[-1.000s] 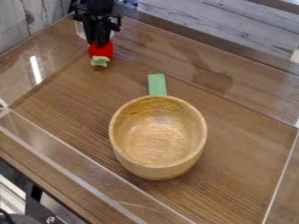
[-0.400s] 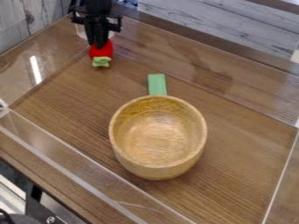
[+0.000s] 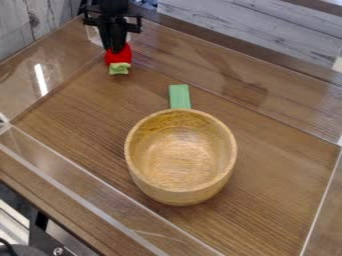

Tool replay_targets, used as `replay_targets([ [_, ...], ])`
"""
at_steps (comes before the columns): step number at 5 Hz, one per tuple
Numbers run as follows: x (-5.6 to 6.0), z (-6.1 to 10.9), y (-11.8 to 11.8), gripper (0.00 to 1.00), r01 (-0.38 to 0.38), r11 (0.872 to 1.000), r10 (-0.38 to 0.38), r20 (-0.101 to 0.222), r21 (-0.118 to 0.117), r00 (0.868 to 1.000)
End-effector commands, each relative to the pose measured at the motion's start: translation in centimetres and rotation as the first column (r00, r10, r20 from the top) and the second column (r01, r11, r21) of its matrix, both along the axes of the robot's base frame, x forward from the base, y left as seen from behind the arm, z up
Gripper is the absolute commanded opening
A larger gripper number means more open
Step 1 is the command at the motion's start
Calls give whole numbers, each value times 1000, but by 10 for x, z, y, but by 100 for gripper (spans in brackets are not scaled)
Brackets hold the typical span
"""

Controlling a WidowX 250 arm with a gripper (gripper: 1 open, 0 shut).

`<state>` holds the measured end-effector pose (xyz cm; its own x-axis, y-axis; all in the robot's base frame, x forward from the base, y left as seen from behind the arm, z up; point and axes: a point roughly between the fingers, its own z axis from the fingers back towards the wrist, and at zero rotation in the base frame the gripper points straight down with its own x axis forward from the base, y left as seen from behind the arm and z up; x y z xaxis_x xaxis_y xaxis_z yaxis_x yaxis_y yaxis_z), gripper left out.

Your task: Move the red object to the right side of the table

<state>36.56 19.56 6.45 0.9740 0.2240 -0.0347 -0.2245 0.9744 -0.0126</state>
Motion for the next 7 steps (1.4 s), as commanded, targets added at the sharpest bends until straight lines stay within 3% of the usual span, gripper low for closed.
replay_targets([
  [1, 5, 47, -6, 0, 30, 999, -34, 101, 44, 994],
  [3, 5, 91, -16, 0, -7, 999, 0, 149, 50, 989],
  [4, -6, 104, -32, 0, 21, 999, -27, 146, 42, 989],
  [7, -33, 110, -77, 0, 118, 993, -120, 115, 19, 986],
])
